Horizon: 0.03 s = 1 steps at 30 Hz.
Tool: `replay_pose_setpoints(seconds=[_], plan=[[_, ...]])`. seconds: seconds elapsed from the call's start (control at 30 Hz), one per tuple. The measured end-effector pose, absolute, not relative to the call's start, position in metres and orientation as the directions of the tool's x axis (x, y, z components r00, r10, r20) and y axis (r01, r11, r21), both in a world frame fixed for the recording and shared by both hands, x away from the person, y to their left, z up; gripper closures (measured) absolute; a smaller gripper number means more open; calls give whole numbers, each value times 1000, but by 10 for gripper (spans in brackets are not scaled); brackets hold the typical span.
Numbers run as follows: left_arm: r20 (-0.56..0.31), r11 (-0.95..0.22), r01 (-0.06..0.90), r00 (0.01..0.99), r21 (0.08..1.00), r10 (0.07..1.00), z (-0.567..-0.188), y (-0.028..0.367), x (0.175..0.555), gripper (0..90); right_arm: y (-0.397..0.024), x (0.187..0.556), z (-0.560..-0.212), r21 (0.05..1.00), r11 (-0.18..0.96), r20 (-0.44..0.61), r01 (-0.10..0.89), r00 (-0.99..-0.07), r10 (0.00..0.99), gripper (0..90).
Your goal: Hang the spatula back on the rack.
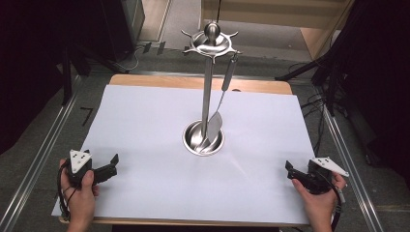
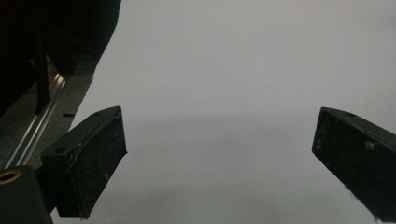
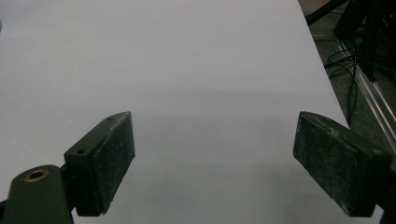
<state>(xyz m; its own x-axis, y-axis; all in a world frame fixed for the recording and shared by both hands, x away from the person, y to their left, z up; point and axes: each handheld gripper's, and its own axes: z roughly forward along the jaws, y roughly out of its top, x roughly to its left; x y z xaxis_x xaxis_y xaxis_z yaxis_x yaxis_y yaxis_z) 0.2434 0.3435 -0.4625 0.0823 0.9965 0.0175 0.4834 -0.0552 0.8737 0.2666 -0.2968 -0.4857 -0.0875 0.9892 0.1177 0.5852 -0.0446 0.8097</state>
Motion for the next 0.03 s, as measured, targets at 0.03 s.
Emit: replay_pose_setpoints(seconds=[0.03], plan=[[17,-55,483,82,874,996,-462,343,243,38,-297,267,-486,810,-45,118,585,-88,989,129]])
